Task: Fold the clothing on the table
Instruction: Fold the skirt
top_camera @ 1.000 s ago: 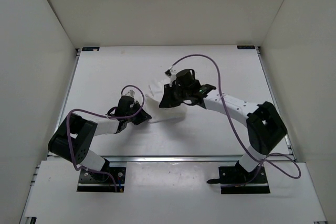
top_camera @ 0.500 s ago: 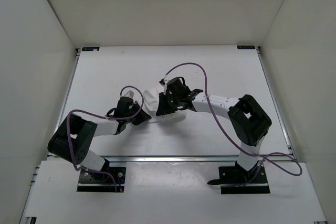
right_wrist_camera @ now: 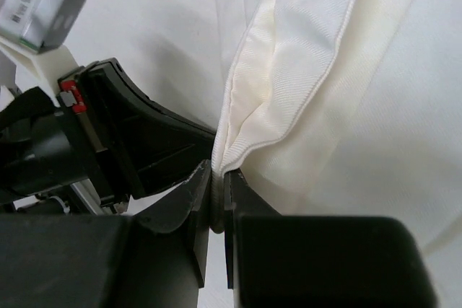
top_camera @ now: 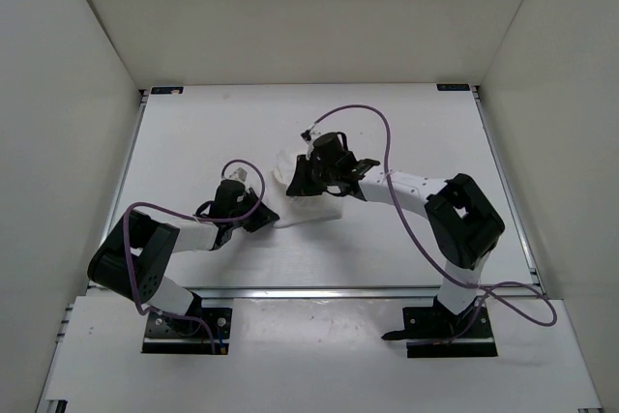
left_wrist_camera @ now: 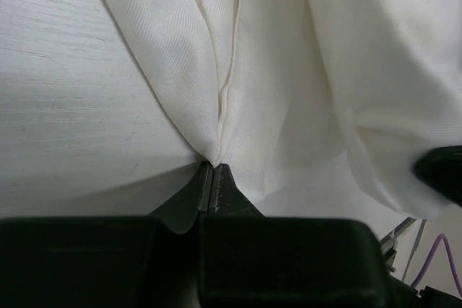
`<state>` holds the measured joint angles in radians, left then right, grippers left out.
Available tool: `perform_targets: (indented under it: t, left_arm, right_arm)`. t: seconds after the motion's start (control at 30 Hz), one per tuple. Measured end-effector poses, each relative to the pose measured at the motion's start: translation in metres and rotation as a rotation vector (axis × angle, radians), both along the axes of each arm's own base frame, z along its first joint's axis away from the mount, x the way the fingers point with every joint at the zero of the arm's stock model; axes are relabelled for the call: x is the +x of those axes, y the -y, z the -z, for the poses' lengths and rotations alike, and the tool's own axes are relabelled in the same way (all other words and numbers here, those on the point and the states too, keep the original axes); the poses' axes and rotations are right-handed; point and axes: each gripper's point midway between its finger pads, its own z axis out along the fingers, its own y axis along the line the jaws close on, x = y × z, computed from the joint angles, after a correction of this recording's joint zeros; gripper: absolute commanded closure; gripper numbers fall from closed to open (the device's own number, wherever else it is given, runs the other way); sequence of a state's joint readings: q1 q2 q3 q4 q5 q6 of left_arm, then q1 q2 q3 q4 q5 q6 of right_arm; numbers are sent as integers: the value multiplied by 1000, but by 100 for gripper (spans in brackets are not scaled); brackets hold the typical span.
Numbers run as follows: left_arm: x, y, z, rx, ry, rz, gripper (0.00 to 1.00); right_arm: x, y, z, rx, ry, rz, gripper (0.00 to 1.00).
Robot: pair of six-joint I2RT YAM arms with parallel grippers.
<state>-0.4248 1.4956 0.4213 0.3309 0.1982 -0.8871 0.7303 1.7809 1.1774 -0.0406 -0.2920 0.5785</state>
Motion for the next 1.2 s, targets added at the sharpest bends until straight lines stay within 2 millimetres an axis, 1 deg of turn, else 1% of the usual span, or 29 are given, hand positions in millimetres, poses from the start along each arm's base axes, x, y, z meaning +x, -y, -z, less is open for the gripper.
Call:
perform_targets:
  t: [0.13, 0.17, 0.23, 0.27, 0.3, 0.33, 0.37, 0.43, 0.47, 0.57, 0.6, 0.63, 0.7, 0.73, 0.77, 0.8, 0.83, 0.87, 0.9, 0.97, 1.03, 1.13, 1.2]
  left_arm:
    - [-1, 0, 0, -6, 0, 1, 99]
    - [-1, 0, 0, -9, 0, 1, 96]
    - [-1, 0, 0, -10, -1, 2, 93]
    - [-1, 0, 0, -11, -2, 1, 90]
    - [-1, -1, 0, -13, -3, 2, 88]
    - [-2, -1, 0, -16, -5, 2, 83]
    - [-2, -1, 0, -17, -6, 3, 81]
    - [-3, -2, 0, -23, -9, 2, 75]
    - [-3, -3, 0, -26, -10, 1, 75]
    - [-6, -6, -3, -38, -15, 0, 65]
    - [-8, -8, -4, -45, -21, -5, 60]
    - [-10, -10, -5, -48, -22, -8, 58]
    - [-13, -16, -11, -59, -20, -21, 54]
    - [-15, -20, -16, -65, -13, -31, 52]
    - [-16, -22, -20, -66, -4, -36, 52]
    - [-16, -26, -25, -69, 8, -44, 51]
    - [-16, -30, -30, -70, 17, -52, 50]
    - [-17, -33, -34, -71, 27, -57, 50]
    - [-17, -36, -39, -72, 37, -60, 50]
    - [-19, -45, -48, -67, 61, -69, 49]
    - [-21, -55, -57, -52, 88, -84, 49]
    - [-27, -73, -68, -14, 119, -106, 48]
    - [-30, -83, -70, 18, 120, -110, 48]
  right_arm:
    - [-4, -12, 20, 1, -65, -50, 100]
    - [-6, -15, 25, -1, -83, -66, 97]
    - [-10, -21, 31, 2, -110, -96, 84]
    - [-11, -24, 32, 5, -119, -116, 69]
    - [-13, -28, 32, 12, -129, -130, 57]
    - [-15, -30, 30, 21, -132, -149, 49]
    - [-17, -34, 26, 34, -130, -170, 46]
    - [-21, -40, 15, 66, -122, -217, 36]
    - [-23, -43, 9, 81, -113, -239, 34]
    - [-25, -44, -11, 102, -78, -261, 32]
    - [-25, -42, -21, 111, -63, -262, 33]
    - [-26, -41, -33, 128, -48, -266, 38]
    - [-25, -36, -58, 169, -15, -273, 56]
    - [-22, -32, -71, 193, 4, -267, 72]
    - [-19, -28, -81, 210, 24, -262, 84]
    - [-14, -24, -91, 232, 39, -253, 94]
    - [-11, -21, -97, 246, 48, -250, 100]
    - [-9, -19, -100, 258, 54, -250, 100]
    - [-5, -17, -100, 265, 48, -247, 100]
    - [-2, -18, -92, 275, 23, -252, 100]
    - [-1, -23, -73, 273, -24, -269, 100]
    - [-7, -31, -28, 237, -143, -275, 100]
    - [-14, -32, 7, 185, -227, -252, 100]
